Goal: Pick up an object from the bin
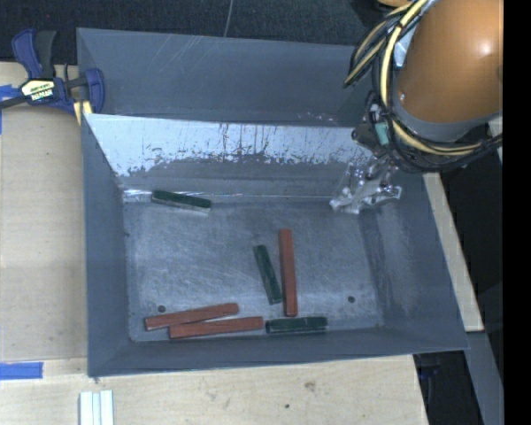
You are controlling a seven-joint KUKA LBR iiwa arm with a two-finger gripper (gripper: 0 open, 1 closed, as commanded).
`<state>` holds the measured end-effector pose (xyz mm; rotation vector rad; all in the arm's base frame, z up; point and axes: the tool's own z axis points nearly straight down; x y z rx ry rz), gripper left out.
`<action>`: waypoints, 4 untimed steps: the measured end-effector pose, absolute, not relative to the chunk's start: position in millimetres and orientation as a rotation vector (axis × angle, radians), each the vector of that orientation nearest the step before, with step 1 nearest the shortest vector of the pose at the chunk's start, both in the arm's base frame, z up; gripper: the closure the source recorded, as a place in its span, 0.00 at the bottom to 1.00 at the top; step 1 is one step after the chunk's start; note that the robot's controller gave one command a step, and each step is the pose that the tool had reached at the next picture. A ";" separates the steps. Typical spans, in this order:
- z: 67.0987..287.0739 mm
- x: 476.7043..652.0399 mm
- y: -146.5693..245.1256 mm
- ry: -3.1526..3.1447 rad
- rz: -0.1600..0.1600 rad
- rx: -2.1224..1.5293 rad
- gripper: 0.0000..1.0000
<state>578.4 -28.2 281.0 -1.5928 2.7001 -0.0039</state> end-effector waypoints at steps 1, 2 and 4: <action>161.4 559.1 -30.0 2.616 0.003 -1.740 0.00; 162.8 560.2 -30.0 2.613 0.000 -1.738 0.00; 93.8 604.6 8.2 2.253 0.003 -2.186 0.00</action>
Offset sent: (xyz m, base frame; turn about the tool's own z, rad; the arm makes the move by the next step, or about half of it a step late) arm 0.0000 0.0000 0.0000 0.0000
